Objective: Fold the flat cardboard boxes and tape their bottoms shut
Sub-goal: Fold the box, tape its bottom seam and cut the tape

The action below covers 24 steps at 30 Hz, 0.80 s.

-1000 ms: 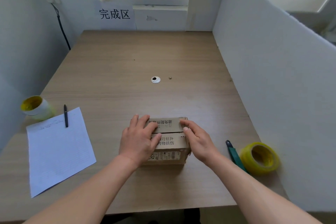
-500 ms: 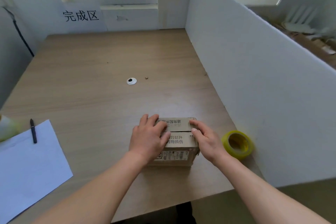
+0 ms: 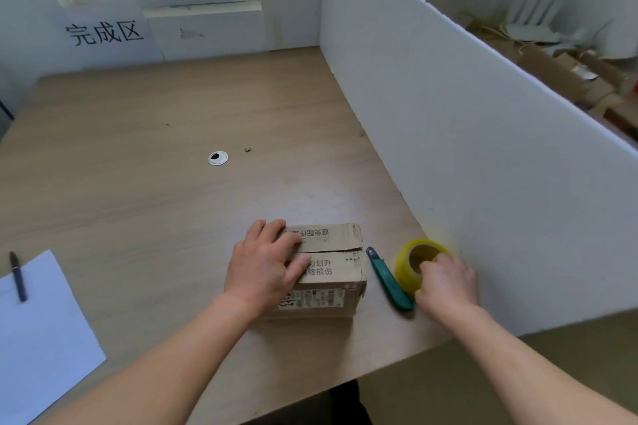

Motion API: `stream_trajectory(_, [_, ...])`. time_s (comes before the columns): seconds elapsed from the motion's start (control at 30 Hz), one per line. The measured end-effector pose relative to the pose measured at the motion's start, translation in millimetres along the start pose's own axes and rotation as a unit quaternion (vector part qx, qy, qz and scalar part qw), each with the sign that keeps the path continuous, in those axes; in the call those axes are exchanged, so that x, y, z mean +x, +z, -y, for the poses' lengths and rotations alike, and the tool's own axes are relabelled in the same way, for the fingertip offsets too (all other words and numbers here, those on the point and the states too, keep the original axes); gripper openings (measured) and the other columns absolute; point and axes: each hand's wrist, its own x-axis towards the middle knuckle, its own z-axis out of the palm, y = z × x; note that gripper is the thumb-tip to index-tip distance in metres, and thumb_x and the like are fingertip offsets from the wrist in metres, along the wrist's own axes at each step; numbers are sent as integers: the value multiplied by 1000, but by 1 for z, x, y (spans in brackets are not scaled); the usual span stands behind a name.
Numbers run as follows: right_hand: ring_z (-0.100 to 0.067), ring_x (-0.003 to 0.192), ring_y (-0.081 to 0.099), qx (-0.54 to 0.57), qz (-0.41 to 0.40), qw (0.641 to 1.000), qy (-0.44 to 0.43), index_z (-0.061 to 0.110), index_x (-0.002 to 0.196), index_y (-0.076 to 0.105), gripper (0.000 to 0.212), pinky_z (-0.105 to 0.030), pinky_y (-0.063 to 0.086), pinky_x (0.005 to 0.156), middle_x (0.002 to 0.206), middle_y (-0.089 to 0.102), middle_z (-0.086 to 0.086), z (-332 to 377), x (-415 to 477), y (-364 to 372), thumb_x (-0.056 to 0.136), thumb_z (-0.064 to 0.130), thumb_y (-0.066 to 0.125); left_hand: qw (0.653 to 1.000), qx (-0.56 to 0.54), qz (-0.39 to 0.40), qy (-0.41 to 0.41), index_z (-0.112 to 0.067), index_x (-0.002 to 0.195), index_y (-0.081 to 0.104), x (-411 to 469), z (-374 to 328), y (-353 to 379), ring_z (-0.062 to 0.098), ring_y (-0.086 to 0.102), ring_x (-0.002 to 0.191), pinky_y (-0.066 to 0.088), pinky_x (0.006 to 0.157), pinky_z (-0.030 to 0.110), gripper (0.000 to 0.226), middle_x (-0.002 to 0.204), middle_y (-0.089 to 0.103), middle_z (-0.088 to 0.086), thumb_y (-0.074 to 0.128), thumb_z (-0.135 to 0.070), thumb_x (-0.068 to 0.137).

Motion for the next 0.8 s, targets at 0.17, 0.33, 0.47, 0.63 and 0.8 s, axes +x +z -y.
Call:
stream_trajectory(0.17, [-25, 117, 47, -43, -7, 999, -15, 29, 116, 65, 29, -36, 39, 93, 123, 55, -1, -7, 6, 19, 89, 24, 54, 1000, 4, 19, 15, -31, 106, 65, -3, -1, -4, 28, 47, 118, 51, 77, 42, 63, 124, 57, -2, 44, -81, 75])
stream_trajectory(0.33, [-24, 115, 48, -19, -19, 999, -23, 33, 118, 59, 26, -37, 40, 91, 121, 57, 2, -11, 12, 25, 94, 30, 50, 998, 18, 47, 34, -31, 110, 62, -9, -4, -10, 29, 45, 122, 50, 81, 44, 91, 128, 54, -1, 44, -99, 52])
stream_trajectory(0.47, [-24, 111, 49, 17, -28, 999, -31, 28, 106, 50, 14, -38, 38, 84, 112, 62, 2, -10, 13, 28, 95, 23, 44, 997, 30, 71, 26, -31, 115, 59, -13, -5, -14, 32, 40, 130, 49, 87, 47, 96, 133, 51, -1, 46, -99, 48])
stream_trajectory(0.63, [-29, 102, 58, 58, -68, 996, -27, 21, 107, 47, 13, -38, 41, 78, 107, 63, -6, -10, 14, 25, 100, 29, 40, 996, 35, 87, 8, -32, 120, 58, -16, -7, -17, 32, 34, 136, 46, 93, 48, 99, 138, 48, -2, 45, -99, 47])
stream_trajectory(0.8, [-34, 94, 59, 124, -117, 984, -58, 14, 112, 49, 19, -41, 43, 73, 102, 64, -12, -10, 15, 22, 99, 26, 45, 995, 38, 95, 0, -34, 121, 56, -17, -10, -19, 30, 30, 138, 44, 96, 47, 99, 140, 45, -3, 44, -99, 48])
